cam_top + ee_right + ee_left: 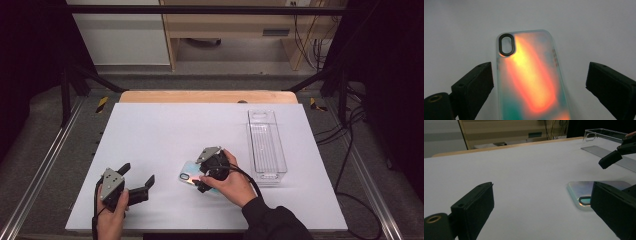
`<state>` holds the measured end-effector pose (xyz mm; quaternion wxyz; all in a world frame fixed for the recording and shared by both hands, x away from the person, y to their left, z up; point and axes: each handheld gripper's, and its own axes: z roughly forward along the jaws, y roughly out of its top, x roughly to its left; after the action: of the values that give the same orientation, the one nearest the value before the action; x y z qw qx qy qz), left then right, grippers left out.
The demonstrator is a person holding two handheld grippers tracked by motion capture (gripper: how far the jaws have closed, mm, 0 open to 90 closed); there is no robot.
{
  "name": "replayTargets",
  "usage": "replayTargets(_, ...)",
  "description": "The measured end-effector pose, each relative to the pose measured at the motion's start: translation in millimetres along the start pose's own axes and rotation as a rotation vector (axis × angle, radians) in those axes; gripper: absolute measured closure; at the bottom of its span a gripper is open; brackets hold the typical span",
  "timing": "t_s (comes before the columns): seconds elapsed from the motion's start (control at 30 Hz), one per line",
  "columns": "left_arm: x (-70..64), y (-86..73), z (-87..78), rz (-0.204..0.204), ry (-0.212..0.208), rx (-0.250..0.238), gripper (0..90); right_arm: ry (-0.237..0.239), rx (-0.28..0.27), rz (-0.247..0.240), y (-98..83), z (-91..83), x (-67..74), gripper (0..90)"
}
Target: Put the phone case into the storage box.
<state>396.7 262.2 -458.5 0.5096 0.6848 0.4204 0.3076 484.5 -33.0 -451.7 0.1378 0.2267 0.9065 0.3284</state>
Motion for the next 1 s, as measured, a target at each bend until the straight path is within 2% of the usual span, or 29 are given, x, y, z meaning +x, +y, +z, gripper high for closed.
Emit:
replayTargets(0.33, -1.0, -0.1, 0.6, -0.003, -0.005, 0.001, 4.8, 0.024, 0.029, -0.001, -0.9, 4.7, 1.1, 8.2)
replayTargets(0.6, -1.6, -0.1, 1.1, 0.001, -0.011, 0.003, 4.8, 0.055, 0.072, 0.0, -2.7, 8.7, 1.5, 8.1)
replayTargets(0.8, -2.0, -0.1, 1.5, 0.004, -0.012, 0.006, 4.8, 0.066, 0.111, 0.007, -5.6, 10.2, 1.2, 8.1)
replayTargets(1.0, -3.0, -0.2, 2.0, 0.003, -0.015, 0.007, 4.8, 0.067, 0.127, 0.019, -10.3, 12.1, 0.3, 7.9)
